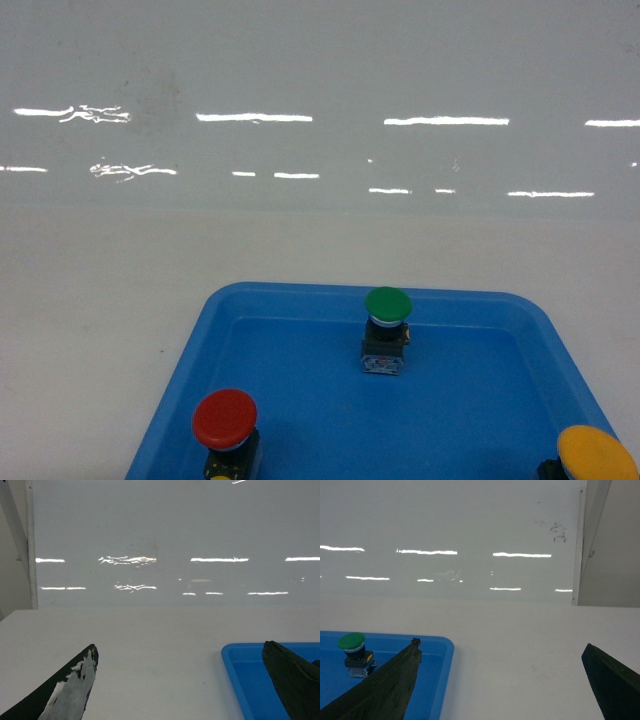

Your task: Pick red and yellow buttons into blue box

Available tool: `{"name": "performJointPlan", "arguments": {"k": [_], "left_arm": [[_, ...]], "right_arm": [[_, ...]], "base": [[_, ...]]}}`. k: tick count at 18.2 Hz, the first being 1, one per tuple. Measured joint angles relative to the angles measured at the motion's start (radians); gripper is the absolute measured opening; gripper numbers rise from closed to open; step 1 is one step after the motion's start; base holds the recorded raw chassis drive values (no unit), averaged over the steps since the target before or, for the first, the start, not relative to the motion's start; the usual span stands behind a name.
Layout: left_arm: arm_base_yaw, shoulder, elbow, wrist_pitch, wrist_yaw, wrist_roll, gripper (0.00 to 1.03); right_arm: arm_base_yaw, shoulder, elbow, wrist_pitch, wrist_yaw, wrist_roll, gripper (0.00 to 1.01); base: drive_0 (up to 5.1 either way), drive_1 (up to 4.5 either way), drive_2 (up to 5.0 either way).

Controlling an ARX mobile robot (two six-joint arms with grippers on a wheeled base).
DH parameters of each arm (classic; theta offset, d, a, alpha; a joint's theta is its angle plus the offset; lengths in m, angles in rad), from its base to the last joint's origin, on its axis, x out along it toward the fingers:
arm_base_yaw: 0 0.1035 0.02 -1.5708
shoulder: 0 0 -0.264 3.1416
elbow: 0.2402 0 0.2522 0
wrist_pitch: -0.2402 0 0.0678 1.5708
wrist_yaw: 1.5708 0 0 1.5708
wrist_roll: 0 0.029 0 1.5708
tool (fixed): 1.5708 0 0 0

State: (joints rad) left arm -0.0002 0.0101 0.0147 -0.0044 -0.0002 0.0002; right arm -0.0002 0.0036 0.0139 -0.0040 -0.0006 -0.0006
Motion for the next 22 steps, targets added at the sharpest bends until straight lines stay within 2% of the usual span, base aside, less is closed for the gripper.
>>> {"name": "performJointPlan", "arguments": {"k": [12, 13, 14, 16, 18, 20, 22], "left_arm": [[0.000, 0.000, 0.000, 0.000, 0.001, 0.000, 0.98], [0.011, 0.003, 0.000, -0.001, 0.024, -0.005, 0.98], [0.019, 0.011, 0.000, 0.006, 0.035, -0.010, 0.98], [0.031, 0.071, 0.001, 0.060, 0.047, -0.029, 0.98], [0.011, 0.203, 0.013, 0.149, 0.043, -0.047, 0.98], [-0.063, 0.362, 0.087, 0.209, 0.034, -0.053, 0.98], [-0.150, 0.491, 0.169, 0.209, 0.019, -0.053, 0.98]], "right_arm": [[-0.001, 0.002, 0.000, 0.001, 0.001, 0.000, 0.98], [0.001, 0.012, 0.000, 0.005, -0.005, 0.002, 0.98], [0.014, 0.038, 0.000, 0.032, -0.007, 0.000, 0.98], [0.074, 0.130, 0.002, 0.114, 0.005, -0.009, 0.98], [0.126, 0.269, 0.022, 0.202, 0.032, -0.019, 0.98], [0.192, 0.399, 0.085, 0.237, 0.052, -0.023, 0.98], [0.243, 0.506, 0.150, 0.229, 0.054, -0.026, 0.98]], "base": [[0.0, 0.00, 0.0], [0.0, 0.00, 0.0], [0.0, 0.00, 0.0], [0.0, 0.00, 0.0], [0.0, 0.00, 0.0], [0.0, 0.00, 0.0], [0.0, 0.00, 0.0]]}}
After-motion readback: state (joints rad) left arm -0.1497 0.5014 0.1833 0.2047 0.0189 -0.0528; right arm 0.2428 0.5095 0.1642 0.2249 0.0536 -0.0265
